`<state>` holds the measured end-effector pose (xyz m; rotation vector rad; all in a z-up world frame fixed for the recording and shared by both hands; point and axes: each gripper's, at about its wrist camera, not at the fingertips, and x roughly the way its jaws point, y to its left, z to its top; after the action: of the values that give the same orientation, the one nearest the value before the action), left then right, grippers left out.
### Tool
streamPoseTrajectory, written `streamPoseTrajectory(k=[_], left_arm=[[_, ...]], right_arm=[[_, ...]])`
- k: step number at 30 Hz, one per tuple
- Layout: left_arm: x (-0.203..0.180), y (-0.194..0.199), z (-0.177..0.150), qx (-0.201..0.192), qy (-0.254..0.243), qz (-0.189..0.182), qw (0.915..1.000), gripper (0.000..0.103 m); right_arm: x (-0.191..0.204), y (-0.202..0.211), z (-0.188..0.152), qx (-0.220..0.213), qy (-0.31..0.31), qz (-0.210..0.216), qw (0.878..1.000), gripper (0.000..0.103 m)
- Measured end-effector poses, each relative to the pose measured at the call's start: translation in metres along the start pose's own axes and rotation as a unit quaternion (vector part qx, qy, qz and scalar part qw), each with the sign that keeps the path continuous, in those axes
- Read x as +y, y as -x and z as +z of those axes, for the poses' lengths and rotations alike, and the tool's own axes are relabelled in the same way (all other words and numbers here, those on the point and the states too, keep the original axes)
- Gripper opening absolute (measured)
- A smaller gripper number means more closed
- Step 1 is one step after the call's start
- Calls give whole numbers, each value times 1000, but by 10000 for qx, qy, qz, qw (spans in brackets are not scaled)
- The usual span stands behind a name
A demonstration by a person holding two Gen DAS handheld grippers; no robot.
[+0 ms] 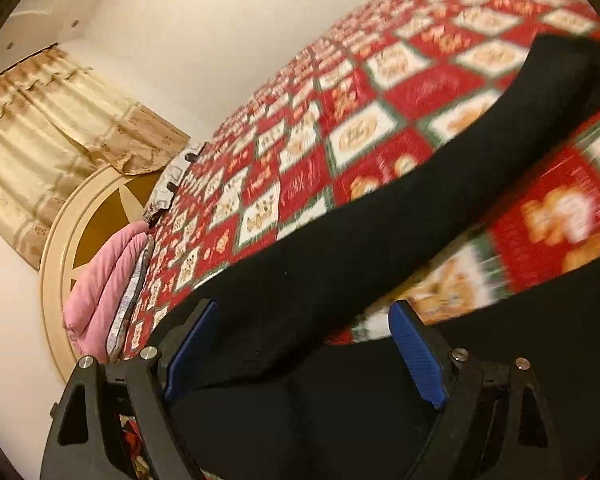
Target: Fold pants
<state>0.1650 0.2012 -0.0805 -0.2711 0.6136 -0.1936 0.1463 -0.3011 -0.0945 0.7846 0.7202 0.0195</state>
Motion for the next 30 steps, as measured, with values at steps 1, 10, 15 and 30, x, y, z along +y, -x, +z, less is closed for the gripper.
streamPoseTrajectory(k=[1,10,15,30], left_arm=[[0,-1,0,4,-11,7,10000,24],[-2,-7,13,-10,-244,1,9997,24],[0,6,13,-154,-211,-197,9995,24],[34,18,-27,142,-341,-27,9993,77]], right_arm=[[1,-9,-2,63,12,-50,10000,87],[8,-14,3,-14,375,-229,9990,5],[22,53,-11,-568,696,233,9957,4],[-17,61,-118,312,1264,-782,9884,5]])
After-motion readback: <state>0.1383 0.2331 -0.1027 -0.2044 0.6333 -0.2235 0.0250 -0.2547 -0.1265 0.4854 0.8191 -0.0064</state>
